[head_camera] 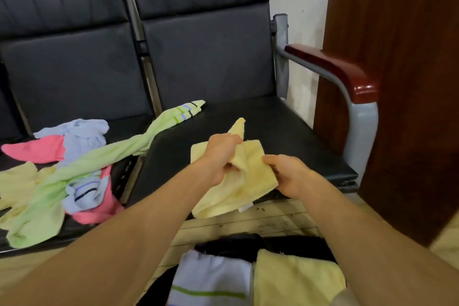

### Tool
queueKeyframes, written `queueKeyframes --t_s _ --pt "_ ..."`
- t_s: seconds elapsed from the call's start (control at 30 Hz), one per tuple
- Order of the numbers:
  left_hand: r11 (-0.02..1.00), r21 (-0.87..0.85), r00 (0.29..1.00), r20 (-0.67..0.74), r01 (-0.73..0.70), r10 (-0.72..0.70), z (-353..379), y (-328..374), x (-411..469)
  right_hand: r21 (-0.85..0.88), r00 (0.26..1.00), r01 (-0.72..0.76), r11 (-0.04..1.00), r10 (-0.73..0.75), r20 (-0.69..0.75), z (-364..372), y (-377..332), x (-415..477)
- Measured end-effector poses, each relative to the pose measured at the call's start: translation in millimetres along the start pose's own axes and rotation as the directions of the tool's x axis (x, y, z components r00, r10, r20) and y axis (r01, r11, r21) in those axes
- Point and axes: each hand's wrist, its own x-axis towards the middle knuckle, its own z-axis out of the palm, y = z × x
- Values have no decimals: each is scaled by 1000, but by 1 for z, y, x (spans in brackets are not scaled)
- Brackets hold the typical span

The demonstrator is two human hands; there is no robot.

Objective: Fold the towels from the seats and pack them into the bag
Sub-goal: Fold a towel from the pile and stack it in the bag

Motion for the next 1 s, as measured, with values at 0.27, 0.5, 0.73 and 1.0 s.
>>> queueKeyframes --t_s 0.27,0.5,0.73,1.0 --pt "931 357 989 146 -79 27 22 -25 -3 34 999 -34 999 34 -1 -3 2 13" --pt "860 439 964 63 -259 258 -30 -40 -16 -186 985 30 982 -61 -159 8 5 9" --pt "859 473 968 -48 -196 247 -78 -72 -24 -490 933 175 854 -303 -194 22 11 -4" --pt "975 148 986 25 -169 167 -82 -68 -38 -631 846 363 686 -527 -86 39 7 -40"
